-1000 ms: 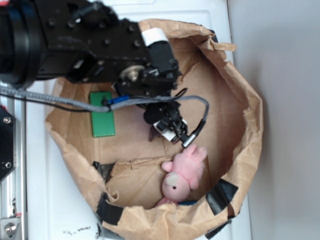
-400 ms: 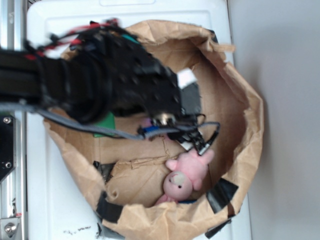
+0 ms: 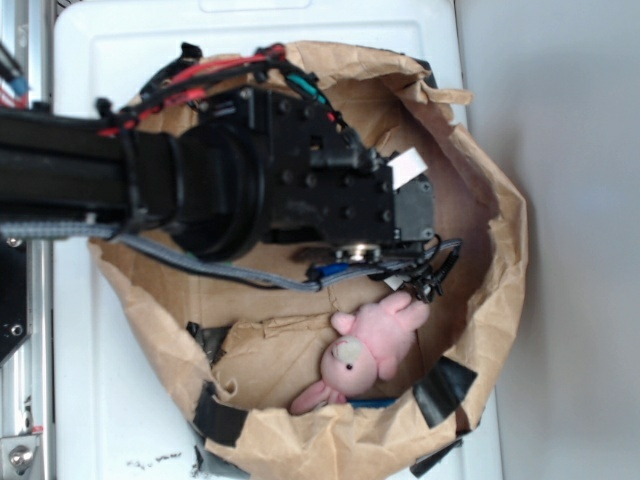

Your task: Grab the wood chip.

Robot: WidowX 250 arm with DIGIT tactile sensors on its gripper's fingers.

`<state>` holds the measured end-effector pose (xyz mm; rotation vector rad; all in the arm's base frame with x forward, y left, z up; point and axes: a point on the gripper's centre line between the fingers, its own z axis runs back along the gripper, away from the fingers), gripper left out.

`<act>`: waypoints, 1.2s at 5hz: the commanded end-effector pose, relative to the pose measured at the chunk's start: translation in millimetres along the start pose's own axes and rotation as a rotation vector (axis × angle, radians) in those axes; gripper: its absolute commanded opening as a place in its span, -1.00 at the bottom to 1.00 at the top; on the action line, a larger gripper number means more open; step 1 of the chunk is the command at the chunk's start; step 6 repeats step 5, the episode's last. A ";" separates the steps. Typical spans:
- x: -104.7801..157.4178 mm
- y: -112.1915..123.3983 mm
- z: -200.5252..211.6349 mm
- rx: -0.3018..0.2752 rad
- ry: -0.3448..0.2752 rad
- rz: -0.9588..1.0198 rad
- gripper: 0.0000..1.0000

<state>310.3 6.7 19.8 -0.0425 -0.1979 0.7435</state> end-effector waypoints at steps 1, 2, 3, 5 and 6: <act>-5.0 -5.8 64.3 -0.119 0.049 -0.009 -1.00; -12.9 -14.9 97.5 -0.143 0.025 -0.041 -1.00; -27.2 -15.2 132.5 -0.121 -0.057 -0.138 -1.00; -41.7 5.6 159.8 -0.102 -0.102 -0.284 -1.00; -41.7 5.6 159.8 -0.102 -0.102 -0.284 -1.00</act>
